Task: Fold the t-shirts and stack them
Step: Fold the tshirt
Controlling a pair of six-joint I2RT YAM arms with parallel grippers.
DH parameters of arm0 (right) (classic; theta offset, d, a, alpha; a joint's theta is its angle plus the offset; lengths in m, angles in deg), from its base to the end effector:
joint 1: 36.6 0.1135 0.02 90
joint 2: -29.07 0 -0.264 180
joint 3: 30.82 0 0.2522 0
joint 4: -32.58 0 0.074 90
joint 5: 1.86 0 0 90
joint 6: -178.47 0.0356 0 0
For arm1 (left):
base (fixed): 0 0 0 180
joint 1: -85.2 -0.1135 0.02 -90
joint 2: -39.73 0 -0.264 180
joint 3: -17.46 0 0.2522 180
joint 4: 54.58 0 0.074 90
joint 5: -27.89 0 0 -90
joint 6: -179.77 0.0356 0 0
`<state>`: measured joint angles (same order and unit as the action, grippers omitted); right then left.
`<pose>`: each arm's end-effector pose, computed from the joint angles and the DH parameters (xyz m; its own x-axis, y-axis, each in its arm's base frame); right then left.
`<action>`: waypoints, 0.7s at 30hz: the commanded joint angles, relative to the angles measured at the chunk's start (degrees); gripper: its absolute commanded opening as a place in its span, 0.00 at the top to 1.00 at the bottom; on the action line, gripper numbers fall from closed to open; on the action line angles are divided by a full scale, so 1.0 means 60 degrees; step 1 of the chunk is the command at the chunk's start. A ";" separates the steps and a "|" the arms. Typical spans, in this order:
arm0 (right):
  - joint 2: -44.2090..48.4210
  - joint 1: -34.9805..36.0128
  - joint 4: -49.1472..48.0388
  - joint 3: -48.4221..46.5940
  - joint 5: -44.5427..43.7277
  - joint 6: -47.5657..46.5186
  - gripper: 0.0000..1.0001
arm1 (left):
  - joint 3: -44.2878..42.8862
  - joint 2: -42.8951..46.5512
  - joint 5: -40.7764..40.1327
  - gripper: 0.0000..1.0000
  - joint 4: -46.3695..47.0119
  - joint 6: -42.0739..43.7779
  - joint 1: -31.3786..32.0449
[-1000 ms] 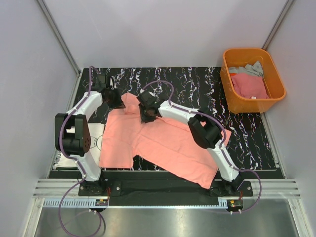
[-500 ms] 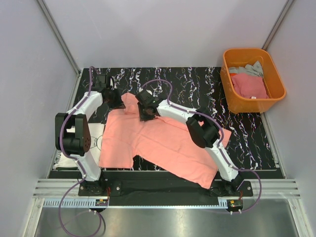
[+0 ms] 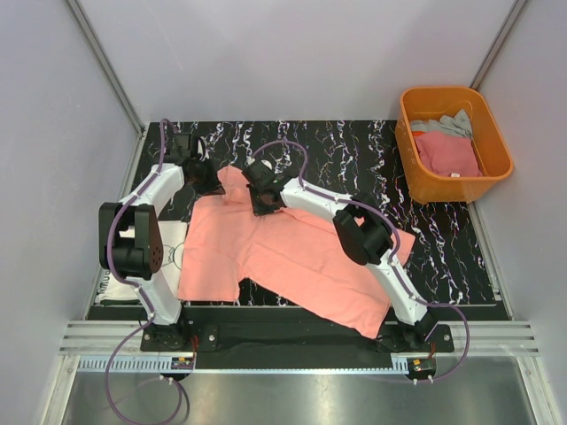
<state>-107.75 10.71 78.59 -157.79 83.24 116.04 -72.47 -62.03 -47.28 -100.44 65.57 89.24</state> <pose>0.3565 0.3819 0.1604 -0.8214 -0.2103 -0.5302 -0.3606 0.9116 0.1971 0.3770 -0.0358 0.2286 -0.8528 -0.3370 -0.3989 -0.1590 0.8952 -0.4164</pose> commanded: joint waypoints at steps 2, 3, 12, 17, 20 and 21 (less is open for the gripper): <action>-0.0050 -0.0063 0.0338 -0.0379 -0.0457 -0.0596 0.95 | -0.0417 0.0011 0.0180 0.89 0.0178 0.0094 -0.0057; -0.0006 -0.0048 0.0367 -0.0453 -0.0428 -0.0669 1.00 | -0.0417 -0.0004 0.0180 0.89 0.0164 0.0079 -0.0057; 0.0492 -0.0062 0.0952 -0.1068 0.0362 -0.0889 1.00 | -0.0563 0.0040 0.0195 0.89 0.0120 0.0108 -0.0057; 0.1019 -0.0048 0.1232 -0.0573 0.1314 -0.0875 1.00 | -0.0329 0.0216 0.0077 0.88 -0.0026 0.0167 -0.0071; 0.1516 -0.0062 0.1202 -0.0031 0.1755 -0.0875 1.00 | -0.0198 0.0333 0.0019 0.88 -0.0201 0.0240 -0.0057; 0.1620 -0.0063 0.1159 0.0117 0.1828 -0.0860 1.00 | -0.0139 0.0377 0.0019 0.88 -0.0231 0.0255 -0.0057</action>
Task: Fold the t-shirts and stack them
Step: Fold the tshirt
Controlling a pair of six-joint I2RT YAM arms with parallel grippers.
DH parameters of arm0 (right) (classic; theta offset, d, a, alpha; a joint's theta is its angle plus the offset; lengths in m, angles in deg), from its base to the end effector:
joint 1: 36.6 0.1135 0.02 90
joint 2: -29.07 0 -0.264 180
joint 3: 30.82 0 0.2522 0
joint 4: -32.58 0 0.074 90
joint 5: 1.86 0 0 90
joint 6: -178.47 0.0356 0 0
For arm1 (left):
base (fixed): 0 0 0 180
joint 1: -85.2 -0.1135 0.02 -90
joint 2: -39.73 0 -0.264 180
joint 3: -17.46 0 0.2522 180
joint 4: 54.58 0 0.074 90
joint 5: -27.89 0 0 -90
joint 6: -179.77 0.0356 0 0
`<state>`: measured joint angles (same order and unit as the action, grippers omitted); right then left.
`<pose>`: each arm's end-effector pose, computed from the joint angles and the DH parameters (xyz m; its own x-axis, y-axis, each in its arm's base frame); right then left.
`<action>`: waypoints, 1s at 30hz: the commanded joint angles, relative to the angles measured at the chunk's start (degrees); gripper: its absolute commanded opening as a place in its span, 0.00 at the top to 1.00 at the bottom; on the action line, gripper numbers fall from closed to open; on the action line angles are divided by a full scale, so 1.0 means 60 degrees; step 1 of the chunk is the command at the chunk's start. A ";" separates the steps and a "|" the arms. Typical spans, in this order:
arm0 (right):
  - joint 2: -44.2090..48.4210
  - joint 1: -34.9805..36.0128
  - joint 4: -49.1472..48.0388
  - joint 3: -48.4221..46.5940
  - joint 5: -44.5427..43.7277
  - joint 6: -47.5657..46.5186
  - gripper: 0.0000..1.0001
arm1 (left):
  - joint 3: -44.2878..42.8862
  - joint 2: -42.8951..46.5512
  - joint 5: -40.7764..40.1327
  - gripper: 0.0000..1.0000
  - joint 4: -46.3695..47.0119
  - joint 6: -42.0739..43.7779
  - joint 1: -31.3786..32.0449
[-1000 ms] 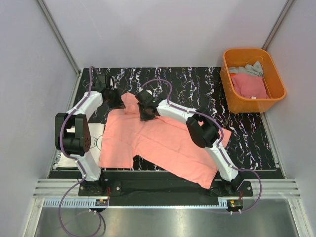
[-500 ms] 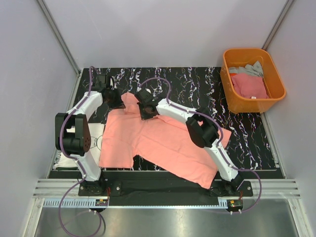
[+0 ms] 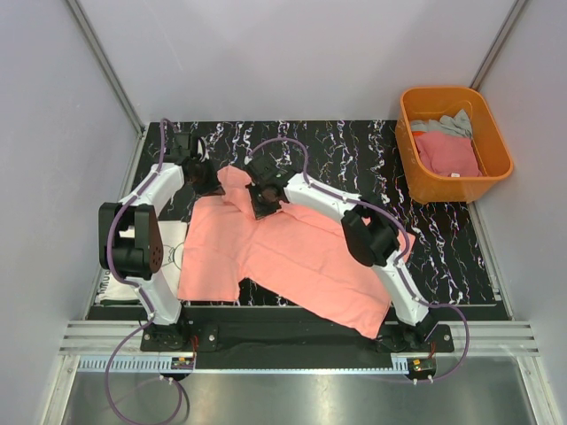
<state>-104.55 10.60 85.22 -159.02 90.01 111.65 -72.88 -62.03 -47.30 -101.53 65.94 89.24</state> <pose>0.3465 0.3759 0.1878 -0.8233 -0.3101 -0.4754 -0.4580 0.8577 0.2337 0.3763 -0.0357 0.2297 -0.8585 -0.3309 -0.3918 -0.1585 0.8978 -0.4110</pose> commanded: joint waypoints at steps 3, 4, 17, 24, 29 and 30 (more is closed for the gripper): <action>0.1366 -0.0044 -0.0048 0.0717 0.1050 -0.0245 1.00 | 0.0208 0.0640 -0.0168 0.88 -0.0108 0.0281 -0.0072; 0.1440 -0.0030 -0.0048 0.0819 0.1080 -0.0289 1.00 | 0.0267 0.0757 -0.0241 0.88 -0.0137 0.0310 -0.0072; 0.1631 -0.0044 -0.0824 0.1875 0.2545 -0.0172 1.00 | 0.1673 0.1476 -0.0505 0.85 -0.0547 0.0223 -0.0159; 0.1689 -0.0059 -0.0839 0.2138 0.2603 -0.0303 1.00 | 0.2025 0.1403 -0.0563 0.86 -0.0533 0.0032 -0.0145; 0.1500 -0.0059 -0.0868 0.2197 0.2867 -0.0362 1.00 | 0.2098 0.1549 -0.0900 0.85 -0.0533 -0.0026 -0.0145; 0.1484 -0.0059 -0.0868 0.2197 0.2925 -0.0348 1.00 | 0.2099 0.1564 -0.0944 0.84 -0.0547 -0.0041 -0.0145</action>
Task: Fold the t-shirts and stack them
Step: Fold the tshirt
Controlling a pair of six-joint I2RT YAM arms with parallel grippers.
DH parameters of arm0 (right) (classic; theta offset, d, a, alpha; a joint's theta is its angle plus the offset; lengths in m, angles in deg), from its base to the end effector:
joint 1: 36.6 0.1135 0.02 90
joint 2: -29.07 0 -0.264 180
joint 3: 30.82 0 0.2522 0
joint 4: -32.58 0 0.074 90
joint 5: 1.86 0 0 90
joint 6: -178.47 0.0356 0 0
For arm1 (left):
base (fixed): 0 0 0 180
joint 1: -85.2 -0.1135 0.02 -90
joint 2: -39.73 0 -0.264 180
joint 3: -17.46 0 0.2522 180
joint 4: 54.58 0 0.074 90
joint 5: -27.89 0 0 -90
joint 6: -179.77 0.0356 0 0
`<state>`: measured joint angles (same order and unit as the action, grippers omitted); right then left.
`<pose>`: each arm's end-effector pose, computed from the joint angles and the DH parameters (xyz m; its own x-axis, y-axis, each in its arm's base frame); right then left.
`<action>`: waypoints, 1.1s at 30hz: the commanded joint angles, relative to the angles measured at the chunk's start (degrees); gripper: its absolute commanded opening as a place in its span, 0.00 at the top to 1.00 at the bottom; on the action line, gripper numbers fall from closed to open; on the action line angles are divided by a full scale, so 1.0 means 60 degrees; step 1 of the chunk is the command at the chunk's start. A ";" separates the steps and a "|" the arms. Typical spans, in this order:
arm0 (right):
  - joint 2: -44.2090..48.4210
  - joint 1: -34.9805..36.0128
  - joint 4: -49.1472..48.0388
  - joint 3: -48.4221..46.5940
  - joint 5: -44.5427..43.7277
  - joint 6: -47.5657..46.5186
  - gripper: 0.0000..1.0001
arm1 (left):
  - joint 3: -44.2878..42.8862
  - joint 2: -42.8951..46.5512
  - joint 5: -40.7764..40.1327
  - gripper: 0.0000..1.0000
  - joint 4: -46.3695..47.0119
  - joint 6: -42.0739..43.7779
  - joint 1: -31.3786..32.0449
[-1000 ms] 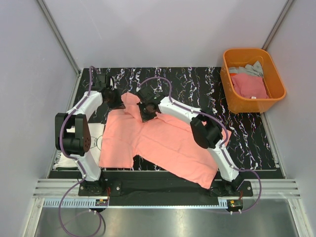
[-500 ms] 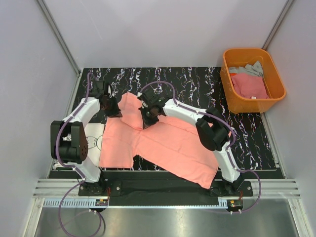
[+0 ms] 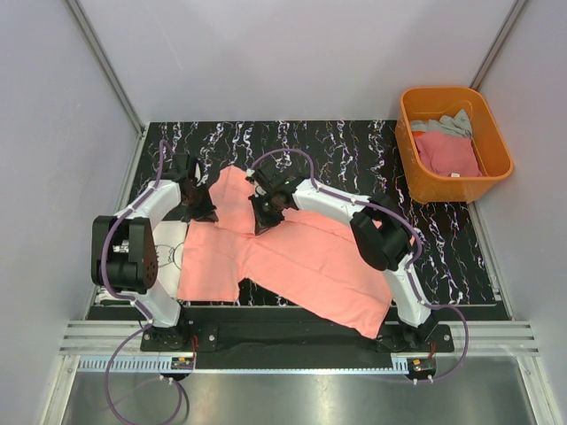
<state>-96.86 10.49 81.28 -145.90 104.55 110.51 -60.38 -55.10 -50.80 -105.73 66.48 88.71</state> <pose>0.3177 0.3565 0.1866 -0.8443 -0.3795 -0.3784 -0.5213 0.7451 0.4159 0.3229 -0.0268 0.2018 -0.9034 -0.3330 -0.2700 -0.2442 0.9173 -0.3144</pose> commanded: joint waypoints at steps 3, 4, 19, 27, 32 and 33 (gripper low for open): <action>0.0129 -0.0070 -0.0213 0.0041 0.0606 -0.0129 0.98 | 0.0073 0.0467 -0.0537 0.83 0.0123 -0.0147 -0.0057; 0.0129 -0.0070 -0.0198 0.0041 0.0664 -0.0100 0.98 | 0.0117 0.0511 -0.0625 0.82 0.0108 -0.0161 -0.0057; 0.0479 -0.0509 0.0080 0.0142 0.1514 0.0062 0.56 | -0.0378 0.1185 -0.1065 0.49 -0.0024 0.0248 -0.0262; 0.2015 -0.1344 0.0461 0.1123 0.1456 0.0325 0.42 | -0.1785 -0.0101 -0.0173 0.52 0.1455 -0.0248 -0.0219; 0.2969 -0.1988 0.0607 0.1899 0.0711 0.0267 0.40 | -0.2943 -0.1889 -0.0069 0.55 0.2068 -0.0995 0.0118; 0.3319 -0.2163 0.0622 0.2017 0.0520 0.0238 0.40 | -0.2959 -0.2036 -0.0040 0.56 0.2274 -0.1345 0.0191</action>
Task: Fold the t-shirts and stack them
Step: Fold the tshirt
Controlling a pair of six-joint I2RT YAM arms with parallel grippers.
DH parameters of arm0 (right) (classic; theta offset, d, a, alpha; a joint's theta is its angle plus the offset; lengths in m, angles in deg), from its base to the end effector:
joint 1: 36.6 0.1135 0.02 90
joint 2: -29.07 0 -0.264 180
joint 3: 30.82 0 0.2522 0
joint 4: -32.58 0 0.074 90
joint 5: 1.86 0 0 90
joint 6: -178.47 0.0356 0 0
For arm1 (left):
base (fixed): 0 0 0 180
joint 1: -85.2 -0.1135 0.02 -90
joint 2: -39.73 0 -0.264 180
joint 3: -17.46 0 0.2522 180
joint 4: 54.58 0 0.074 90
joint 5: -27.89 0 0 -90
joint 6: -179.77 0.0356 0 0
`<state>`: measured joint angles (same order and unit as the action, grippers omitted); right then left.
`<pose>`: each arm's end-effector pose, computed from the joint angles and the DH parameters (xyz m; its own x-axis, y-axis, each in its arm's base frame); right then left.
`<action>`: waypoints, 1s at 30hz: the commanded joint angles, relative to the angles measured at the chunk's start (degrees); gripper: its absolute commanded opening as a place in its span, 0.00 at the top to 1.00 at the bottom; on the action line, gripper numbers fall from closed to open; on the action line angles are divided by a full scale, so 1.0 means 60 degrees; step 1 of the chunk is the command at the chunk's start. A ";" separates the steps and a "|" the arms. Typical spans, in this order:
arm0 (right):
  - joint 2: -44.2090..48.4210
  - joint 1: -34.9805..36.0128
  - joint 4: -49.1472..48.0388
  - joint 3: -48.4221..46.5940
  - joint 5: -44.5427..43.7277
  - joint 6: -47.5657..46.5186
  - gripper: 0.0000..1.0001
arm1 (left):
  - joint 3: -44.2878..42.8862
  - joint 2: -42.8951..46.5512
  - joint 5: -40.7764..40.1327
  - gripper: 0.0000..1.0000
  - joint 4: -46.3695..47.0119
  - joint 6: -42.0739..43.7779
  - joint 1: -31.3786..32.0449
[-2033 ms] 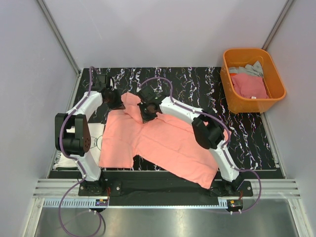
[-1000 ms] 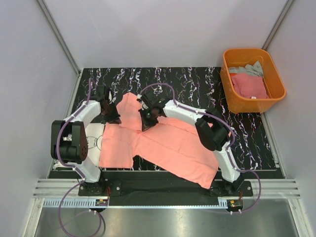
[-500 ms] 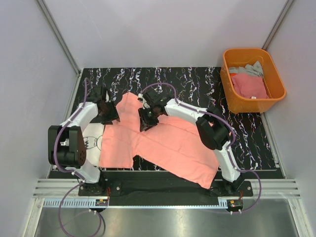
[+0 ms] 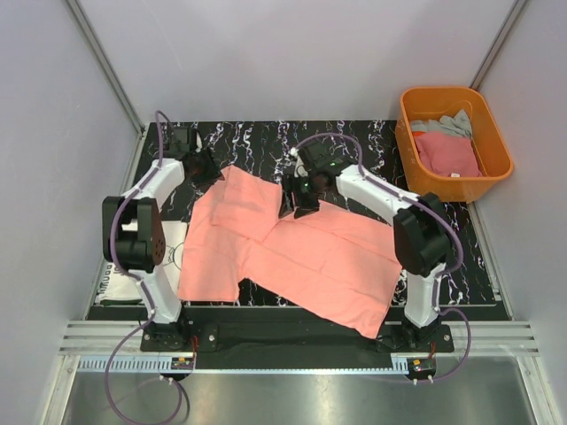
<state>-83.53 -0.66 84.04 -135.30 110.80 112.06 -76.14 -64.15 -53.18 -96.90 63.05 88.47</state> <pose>0.3362 0.2607 0.2295 -0.9198 -0.2107 -0.3311 -0.3617 0.7823 0.5071 0.3968 -0.0282 0.2381 -0.7761 -0.4006 -0.4871 -0.2222 0.8965 -0.3832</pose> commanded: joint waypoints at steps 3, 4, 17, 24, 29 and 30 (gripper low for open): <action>0.1639 -0.0671 0.0163 0.0675 -0.1138 -0.0065 0.39 | -0.0303 -0.0953 0.0592 0.57 0.1622 -0.1374 0.0392; 0.1729 -0.0746 0.0163 0.0778 -0.1270 -0.0080 0.39 | -0.0216 -0.1085 0.0548 0.57 0.1828 -0.1493 0.0451; 0.2785 -0.2079 0.0163 0.2463 -0.2003 0.0140 0.44 | -0.0698 -0.3033 -0.0331 0.50 0.2226 -0.3484 0.0276; 0.1994 -0.2519 0.0149 0.2376 -0.2311 0.0359 0.43 | -0.2190 -0.4307 0.0225 0.49 0.2167 -0.3941 -0.0207; 0.1569 -0.2607 0.0207 0.1995 -0.2150 0.0404 0.40 | -0.3847 -0.5012 0.1878 0.50 0.1786 -0.3239 -0.0325; 0.1554 -0.2607 0.0222 0.1937 -0.2092 0.0404 0.39 | -0.3833 -0.4867 0.2041 0.50 0.1742 -0.2744 -0.0325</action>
<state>-73.47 -16.15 85.43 -120.53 98.21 113.92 -96.99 -92.98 -46.54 -83.79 41.39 86.99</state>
